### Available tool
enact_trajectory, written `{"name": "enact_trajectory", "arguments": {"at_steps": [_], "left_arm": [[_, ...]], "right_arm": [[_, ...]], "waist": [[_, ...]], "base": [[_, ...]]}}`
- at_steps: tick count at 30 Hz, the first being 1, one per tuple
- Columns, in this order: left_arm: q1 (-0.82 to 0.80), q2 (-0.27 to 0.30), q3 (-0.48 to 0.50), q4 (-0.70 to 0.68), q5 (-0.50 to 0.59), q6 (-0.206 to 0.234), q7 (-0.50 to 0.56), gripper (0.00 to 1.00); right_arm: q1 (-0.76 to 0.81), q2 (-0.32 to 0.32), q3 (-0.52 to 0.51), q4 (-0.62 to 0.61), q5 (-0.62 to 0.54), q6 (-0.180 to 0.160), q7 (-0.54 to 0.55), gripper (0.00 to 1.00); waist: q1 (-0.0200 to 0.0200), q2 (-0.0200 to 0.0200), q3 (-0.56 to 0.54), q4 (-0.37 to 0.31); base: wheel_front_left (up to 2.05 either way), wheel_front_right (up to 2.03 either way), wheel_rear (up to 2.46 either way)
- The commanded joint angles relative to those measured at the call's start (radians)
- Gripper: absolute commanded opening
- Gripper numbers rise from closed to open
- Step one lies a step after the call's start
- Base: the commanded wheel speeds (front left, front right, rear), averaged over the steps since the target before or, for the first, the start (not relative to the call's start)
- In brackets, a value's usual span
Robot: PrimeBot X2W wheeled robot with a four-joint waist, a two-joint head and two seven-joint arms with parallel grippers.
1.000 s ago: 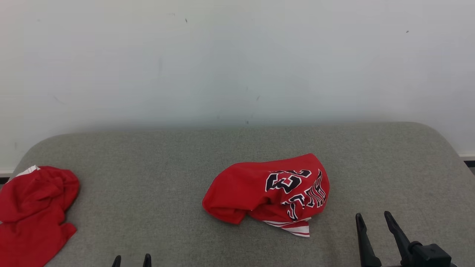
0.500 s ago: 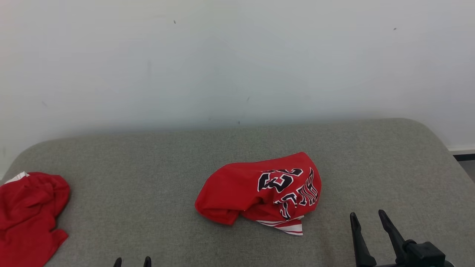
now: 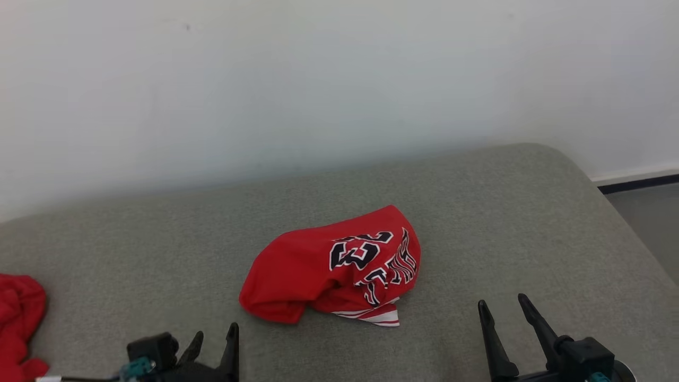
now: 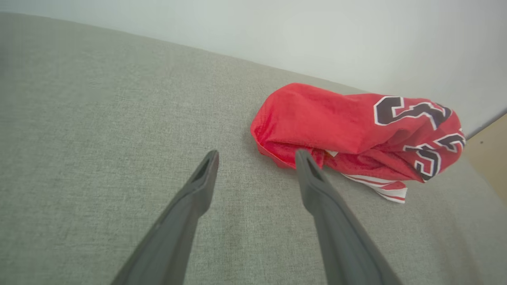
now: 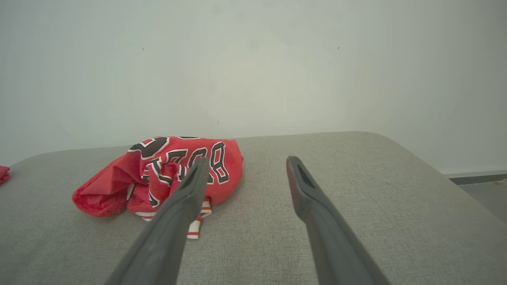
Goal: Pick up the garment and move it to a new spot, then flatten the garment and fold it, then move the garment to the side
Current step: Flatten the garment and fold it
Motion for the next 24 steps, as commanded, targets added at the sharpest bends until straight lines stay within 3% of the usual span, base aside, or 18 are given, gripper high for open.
{"name": "enact_trajectory", "arguments": {"at_steps": [1,10,14,19,21,24], "left_arm": [[-0.029,-0.007,0.002,0.021,-0.01,0.008,0.014,1.0],[-0.182,-0.009,0.034,0.235,-0.045,0.074,0.065,1.0],[-0.228,0.004,0.059,0.321,-0.044,0.118,0.061,1.0],[-0.263,0.007,0.08,0.402,-0.07,0.126,0.062,1.0],[-0.275,-0.001,0.095,0.413,-0.1,0.106,0.047,0.0],[-0.283,-0.013,0.132,0.402,-0.158,0.076,0.021,0.0]], "right_arm": [[-0.008,-0.006,0.003,-0.005,-0.001,-0.002,0.004,1.0],[-0.017,-0.022,0.013,-0.027,0.0,-0.002,0.019,1.0],[-0.021,-0.024,0.022,-0.032,0.006,-0.002,0.022,1.0],[-0.026,-0.026,0.027,-0.031,0.007,-0.002,0.019,1.0],[-0.026,-0.025,0.024,-0.032,0.004,-0.002,0.021,1.0],[-0.026,-0.024,0.023,-0.031,0.001,-0.002,0.022,1.0]], "waist": [[-0.0001,0.0,0.035,-0.075],[-0.0001,0.0,0.094,-0.193],[-0.0001,0.0,0.11,-0.218],[-0.0001,0.0,0.117,-0.229],[-0.0001,0.0,0.116,-0.225],[-0.0001,0.0,0.111,-0.217]], "base": [[0.0,0.0,0.0],[0.0,0.0,0.0],[0.0,0.0,0.0],[0.0,0.0,0.0],[0.0,0.0,0.0],[0.0,0.0,0.0]]}}
